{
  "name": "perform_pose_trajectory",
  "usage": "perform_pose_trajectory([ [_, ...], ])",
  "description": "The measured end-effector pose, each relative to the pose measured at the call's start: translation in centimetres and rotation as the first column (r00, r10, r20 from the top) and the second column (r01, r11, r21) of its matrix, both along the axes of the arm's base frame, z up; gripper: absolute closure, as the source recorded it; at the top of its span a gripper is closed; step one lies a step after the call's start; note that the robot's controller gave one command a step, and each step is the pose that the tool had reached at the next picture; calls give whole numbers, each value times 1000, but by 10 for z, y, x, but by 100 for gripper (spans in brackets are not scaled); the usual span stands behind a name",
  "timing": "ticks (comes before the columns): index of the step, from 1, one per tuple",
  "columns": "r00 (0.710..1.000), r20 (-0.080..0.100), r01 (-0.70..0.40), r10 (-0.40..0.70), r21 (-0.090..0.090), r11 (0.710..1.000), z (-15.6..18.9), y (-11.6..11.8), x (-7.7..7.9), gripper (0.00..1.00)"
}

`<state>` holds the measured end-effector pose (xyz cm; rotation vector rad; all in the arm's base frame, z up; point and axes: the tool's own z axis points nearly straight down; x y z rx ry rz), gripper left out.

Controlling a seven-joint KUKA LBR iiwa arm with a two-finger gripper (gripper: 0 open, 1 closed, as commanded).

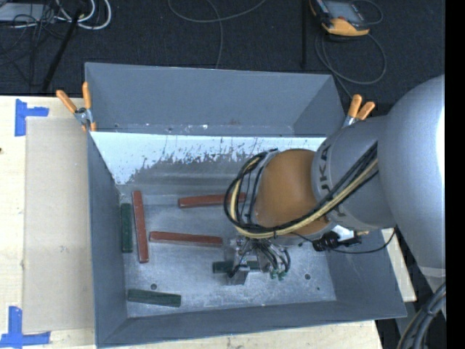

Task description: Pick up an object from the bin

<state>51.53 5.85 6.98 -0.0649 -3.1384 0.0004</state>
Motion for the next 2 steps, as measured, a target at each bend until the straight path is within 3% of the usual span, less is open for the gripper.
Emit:
perform_pose_trajectory([
  [1,990,11,-140,140,0,990,164,13,-6,100],
  [2,855,3,-518,518,0,855,152,-13,4,100],
])
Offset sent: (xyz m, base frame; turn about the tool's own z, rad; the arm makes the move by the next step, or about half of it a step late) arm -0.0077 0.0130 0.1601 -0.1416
